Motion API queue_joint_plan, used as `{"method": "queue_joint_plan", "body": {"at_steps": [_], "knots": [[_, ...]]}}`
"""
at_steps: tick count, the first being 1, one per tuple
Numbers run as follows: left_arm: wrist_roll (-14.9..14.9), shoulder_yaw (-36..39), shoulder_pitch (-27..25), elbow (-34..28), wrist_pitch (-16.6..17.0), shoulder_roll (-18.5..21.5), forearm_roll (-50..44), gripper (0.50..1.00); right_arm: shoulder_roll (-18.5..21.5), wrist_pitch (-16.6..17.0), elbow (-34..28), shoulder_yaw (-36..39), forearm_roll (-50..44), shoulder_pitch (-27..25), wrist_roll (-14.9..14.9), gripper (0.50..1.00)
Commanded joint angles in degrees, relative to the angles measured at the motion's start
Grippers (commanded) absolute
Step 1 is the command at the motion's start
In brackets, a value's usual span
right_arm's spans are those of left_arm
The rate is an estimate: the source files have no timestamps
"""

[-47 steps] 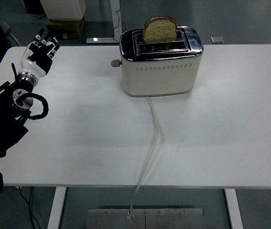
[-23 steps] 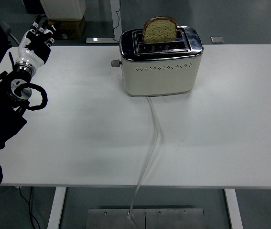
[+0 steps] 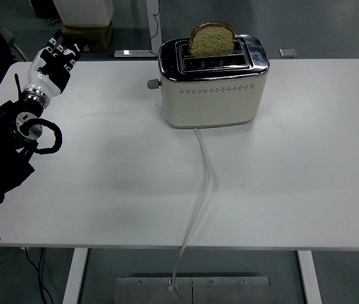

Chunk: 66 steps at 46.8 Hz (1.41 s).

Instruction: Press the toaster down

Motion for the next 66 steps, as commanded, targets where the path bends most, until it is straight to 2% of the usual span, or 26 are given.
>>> {"method": "queue_joint_plan", "body": {"at_steps": [1,6,25,29,34,43,48,55,66], "knots": [[0.0,1.5,-0.2,0.0,0.4,-0.1,8.5,1.0,0.0,0.0,0.0,0.0,0.0,0.0,0.0,1.0],[-0.1,1.6,-0.2,-0.1,0.7,0.0,16.1,1.0,0.0,0.0,0.0,0.0,0.0,0.0,0.0,1.0],[-0.6,3.0,-1.1,-1.3,0.7,2.6,35.4,1.0,0.0,0.0,0.0,0.0,0.0,0.0,0.0,1.0],[-1.7,3.0,-1.2,-4.1,0.5,5.0,40.4,1.0,0.0,0.0,0.0,0.0,0.0,0.0,0.0,1.0],[-6.1,3.0,-1.2,-10.8,0.7,9.2,45.6,1.0,0.0,0.0,0.0,0.0,0.0,0.0,0.0,1.0],[-6.2,3.0,-0.7,-20.2,0.9,14.3,50.0,1.0,0.0,0.0,0.0,0.0,0.0,0.0,0.0,1.0],[-6.2,3.0,0.4,-23.9,1.6,16.2,55.5,1.0,0.0,0.0,0.0,0.0,0.0,0.0,0.0,1.0],[-6.1,3.2,2.3,-28.5,2.3,18.7,57.4,1.0,0.0,0.0,0.0,0.0,0.0,0.0,0.0,1.0],[-6.0,3.6,3.4,-30.1,4.0,19.4,65.5,1.0,0.0,0.0,0.0,0.0,0.0,-0.1,0.0,1.0]]}}
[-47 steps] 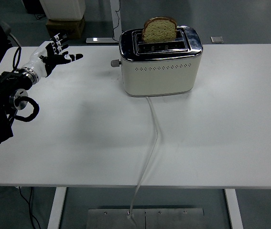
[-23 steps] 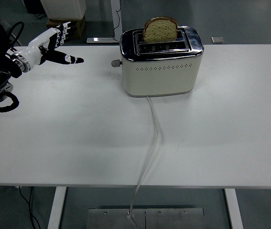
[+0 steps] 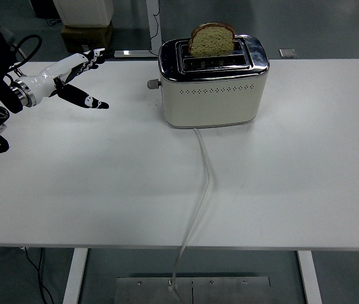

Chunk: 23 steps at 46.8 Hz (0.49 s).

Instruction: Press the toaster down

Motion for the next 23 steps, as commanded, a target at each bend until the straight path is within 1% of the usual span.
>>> {"method": "queue_joint_plan", "body": {"at_steps": [1,11,15,17,19,20,23], "knots": [[0.1,0.4,0.1,0.0,0.7,0.0,2.0,1.0,0.0,0.0,0.0,0.0,0.0,0.0,0.0,1.0],[0.4,3.1,-0.3,0.0,1.0,-0.1,2.3,1.0,0.0,0.0,0.0,0.0,0.0,0.0,0.0,1.0],[0.4,4.4,-0.6,-0.3,1.8,-0.6,2.3,1.0,0.0,0.0,0.0,0.0,0.0,0.0,0.0,1.0],[0.4,5.4,-0.9,-0.2,2.9,-1.2,2.4,1.0,0.0,0.0,0.0,0.0,0.0,0.0,0.0,1.0],[0.4,5.4,-0.9,-0.2,2.9,-1.2,2.4,1.0,0.0,0.0,0.0,0.0,0.0,0.0,0.0,1.0],[0.4,5.9,-1.6,-0.2,3.1,-2.1,2.4,1.0,0.0,0.0,0.0,0.0,0.0,0.0,0.0,1.0],[0.4,6.3,-1.6,-0.2,3.1,-2.5,2.5,1.0,0.0,0.0,0.0,0.0,0.0,0.0,0.0,1.0]]}}
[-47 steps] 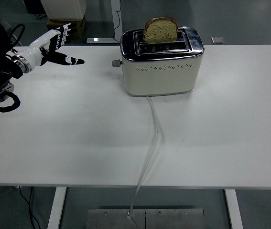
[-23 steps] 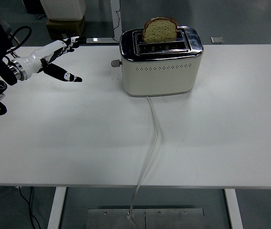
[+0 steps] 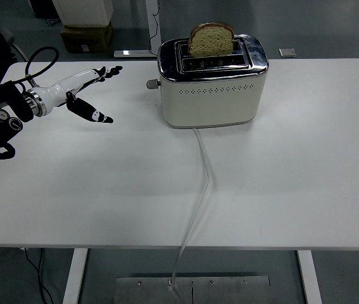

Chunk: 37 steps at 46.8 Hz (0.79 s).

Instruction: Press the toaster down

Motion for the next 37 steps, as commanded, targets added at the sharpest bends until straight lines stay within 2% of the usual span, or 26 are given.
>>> {"method": "queue_joint_plan", "body": {"at_steps": [1,11,29,37], "knots": [[0.1,1.5,-0.3,0.0,0.1,-0.5,0.0,1.0,0.0,0.0,0.0,0.0,0.0,0.0,0.0,1.0],[0.9,5.0,-1.5,0.1,1.6,-2.2,-0.1,1.0,0.0,0.0,0.0,0.0,0.0,0.0,0.0,1.0],[1.0,7.4,-1.9,0.2,1.6,-2.9,-0.1,1.0,0.0,0.0,0.0,0.0,0.0,-0.1,0.0,0.998],[2.2,7.5,-2.2,0.3,1.7,-3.0,-0.3,1.0,0.0,0.0,0.0,0.0,0.0,0.0,0.0,1.0]]}}
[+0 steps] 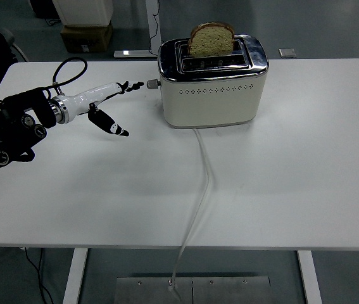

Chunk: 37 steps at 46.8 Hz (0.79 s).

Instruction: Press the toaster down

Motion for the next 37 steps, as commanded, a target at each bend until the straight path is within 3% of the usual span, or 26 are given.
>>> {"method": "queue_joint_plan", "body": {"at_steps": [1,37], "knots": [[0.2,0.0,-0.3,0.0,0.0,-0.1,-0.5,1.0,0.0,0.0,0.0,0.0,0.0,0.0,0.0,1.0],[0.2,0.2,-1.1,2.1,0.1,-3.2,-0.9,1.0,0.0,0.0,0.0,0.0,0.0,0.0,0.0,1.0]]}}
